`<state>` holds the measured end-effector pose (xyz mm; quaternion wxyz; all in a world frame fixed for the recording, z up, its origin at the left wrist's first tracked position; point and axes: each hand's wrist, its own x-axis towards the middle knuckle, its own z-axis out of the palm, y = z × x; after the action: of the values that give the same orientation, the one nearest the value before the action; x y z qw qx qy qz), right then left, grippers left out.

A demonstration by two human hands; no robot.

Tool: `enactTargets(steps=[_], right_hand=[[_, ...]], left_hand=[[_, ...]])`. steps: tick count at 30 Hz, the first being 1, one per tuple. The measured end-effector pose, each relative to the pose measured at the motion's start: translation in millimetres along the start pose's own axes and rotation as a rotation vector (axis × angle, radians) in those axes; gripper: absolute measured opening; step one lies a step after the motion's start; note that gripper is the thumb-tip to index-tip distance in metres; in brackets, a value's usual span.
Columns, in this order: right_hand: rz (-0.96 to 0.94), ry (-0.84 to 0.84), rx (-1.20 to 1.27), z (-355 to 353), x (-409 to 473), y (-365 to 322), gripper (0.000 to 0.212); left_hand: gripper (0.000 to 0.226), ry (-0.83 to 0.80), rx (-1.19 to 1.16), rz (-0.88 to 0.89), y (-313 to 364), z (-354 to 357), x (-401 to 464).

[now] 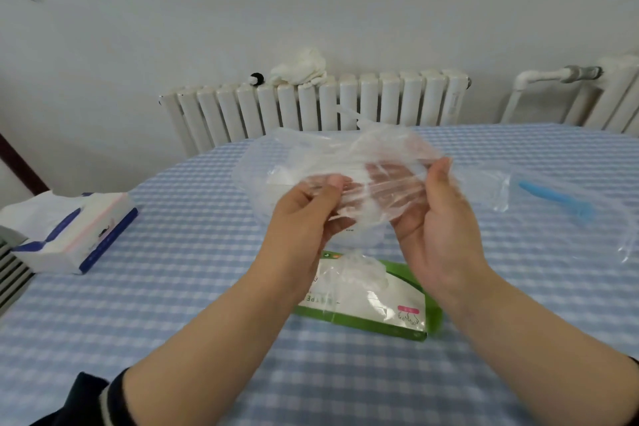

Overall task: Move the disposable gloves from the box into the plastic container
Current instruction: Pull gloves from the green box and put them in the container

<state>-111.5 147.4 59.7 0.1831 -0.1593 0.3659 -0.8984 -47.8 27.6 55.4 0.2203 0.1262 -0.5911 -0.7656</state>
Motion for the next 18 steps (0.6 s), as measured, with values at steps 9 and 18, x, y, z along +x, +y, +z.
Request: enactTargets(steps=[9, 18], right_hand=[[0.014, 0.214, -0.05, -13.0, 7.6, 0.0, 0.013], [0.088, 0.404, -0.095, -23.4, 15.1, 5.5, 0.013]], left_hand=[[0.019, 0.201, 0.204, 0.278, 33.1, 7.1, 65.1], [0.026, 0.026, 0.666, 0.547, 75.8, 1.6, 110.3]])
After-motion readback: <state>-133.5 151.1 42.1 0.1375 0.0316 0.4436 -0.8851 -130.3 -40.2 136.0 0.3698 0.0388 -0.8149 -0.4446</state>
